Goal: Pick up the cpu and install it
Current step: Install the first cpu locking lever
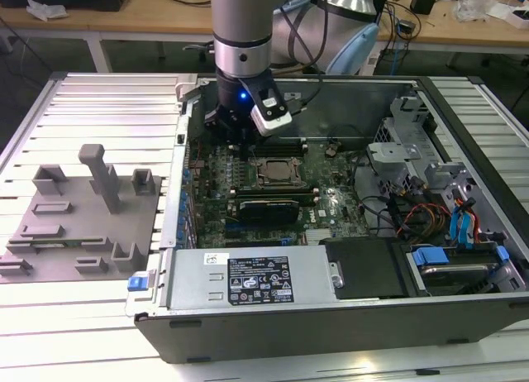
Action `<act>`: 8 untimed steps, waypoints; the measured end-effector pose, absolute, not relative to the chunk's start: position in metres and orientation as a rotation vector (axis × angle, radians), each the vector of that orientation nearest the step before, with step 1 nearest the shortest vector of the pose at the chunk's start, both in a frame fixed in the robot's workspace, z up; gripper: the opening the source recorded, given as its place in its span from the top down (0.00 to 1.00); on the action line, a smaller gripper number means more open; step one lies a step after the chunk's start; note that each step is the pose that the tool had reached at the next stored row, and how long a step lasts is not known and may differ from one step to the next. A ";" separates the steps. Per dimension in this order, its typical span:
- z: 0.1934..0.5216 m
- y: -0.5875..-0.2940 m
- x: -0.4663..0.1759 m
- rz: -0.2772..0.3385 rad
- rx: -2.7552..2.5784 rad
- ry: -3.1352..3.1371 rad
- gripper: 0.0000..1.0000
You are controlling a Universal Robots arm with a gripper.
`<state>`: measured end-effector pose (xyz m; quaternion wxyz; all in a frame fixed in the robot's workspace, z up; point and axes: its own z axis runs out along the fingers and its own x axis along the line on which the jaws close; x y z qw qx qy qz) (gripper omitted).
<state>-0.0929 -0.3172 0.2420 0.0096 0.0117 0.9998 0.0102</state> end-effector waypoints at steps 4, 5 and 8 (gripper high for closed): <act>0.242 -0.317 -0.094 0.064 0.037 3.122 0.89; 0.243 -0.317 -0.094 0.064 0.036 3.122 0.89; 0.250 -0.317 -0.094 0.064 0.037 3.120 0.89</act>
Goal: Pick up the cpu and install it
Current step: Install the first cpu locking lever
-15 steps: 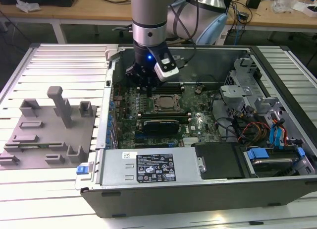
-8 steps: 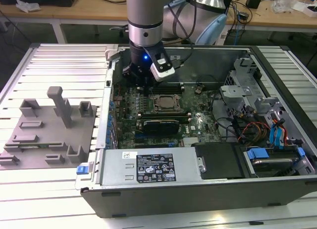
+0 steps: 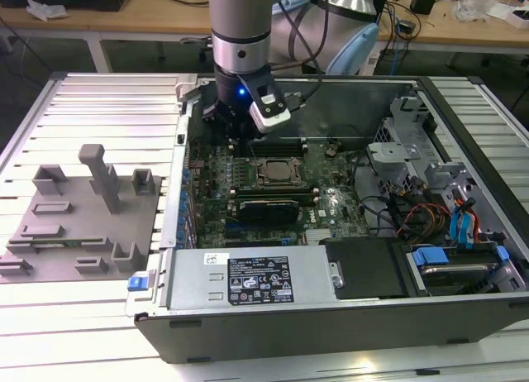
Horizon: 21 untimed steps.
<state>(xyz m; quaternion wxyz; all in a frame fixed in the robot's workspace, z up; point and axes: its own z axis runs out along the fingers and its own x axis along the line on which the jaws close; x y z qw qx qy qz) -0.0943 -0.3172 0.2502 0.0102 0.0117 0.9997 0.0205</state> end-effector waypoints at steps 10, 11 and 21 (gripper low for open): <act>0.256 -0.317 -0.094 0.064 0.037 3.132 0.89; 0.255 -0.317 -0.094 0.066 0.038 3.145 0.89; 0.255 -0.317 -0.094 0.181 0.037 3.162 0.89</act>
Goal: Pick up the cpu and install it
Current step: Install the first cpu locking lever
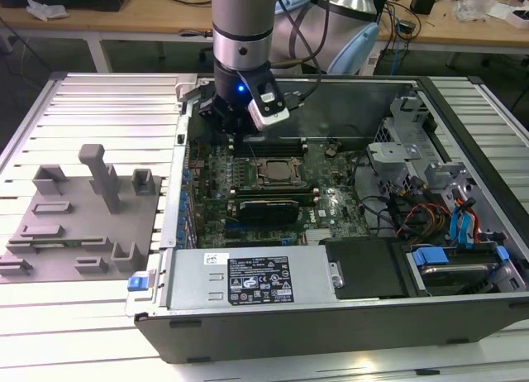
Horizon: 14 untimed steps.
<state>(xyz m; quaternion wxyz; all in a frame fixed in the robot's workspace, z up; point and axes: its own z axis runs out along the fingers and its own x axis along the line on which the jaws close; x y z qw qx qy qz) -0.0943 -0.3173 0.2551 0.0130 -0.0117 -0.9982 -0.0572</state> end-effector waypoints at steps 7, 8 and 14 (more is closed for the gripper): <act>0.255 -0.317 -0.094 -0.313 -0.035 -3.099 0.89; 0.255 -0.317 -0.094 -0.314 -0.035 -3.099 0.89; 0.255 -0.317 -0.079 -0.314 -0.035 -3.097 0.89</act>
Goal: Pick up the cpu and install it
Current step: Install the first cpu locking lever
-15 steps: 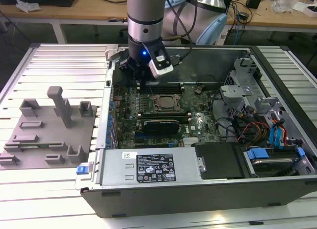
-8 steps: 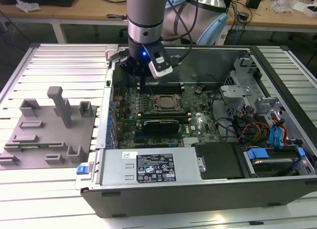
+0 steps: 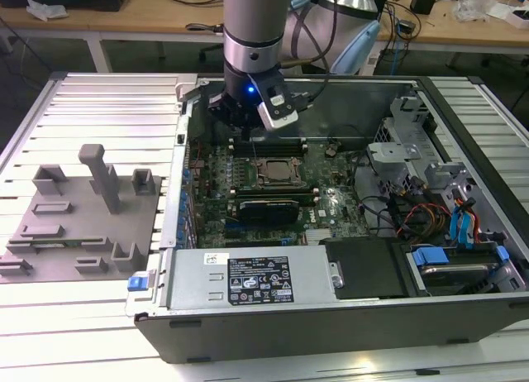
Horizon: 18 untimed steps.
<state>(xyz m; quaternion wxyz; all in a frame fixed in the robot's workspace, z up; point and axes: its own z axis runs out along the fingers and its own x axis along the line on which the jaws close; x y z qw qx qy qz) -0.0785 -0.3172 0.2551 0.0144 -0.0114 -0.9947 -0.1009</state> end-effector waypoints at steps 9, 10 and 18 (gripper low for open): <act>0.255 -0.317 -0.045 -0.311 -0.039 -3.091 0.89; 0.255 -0.317 -0.045 -0.311 -0.039 -3.091 0.89; 0.253 -0.317 -0.045 -0.310 -0.047 -3.092 0.89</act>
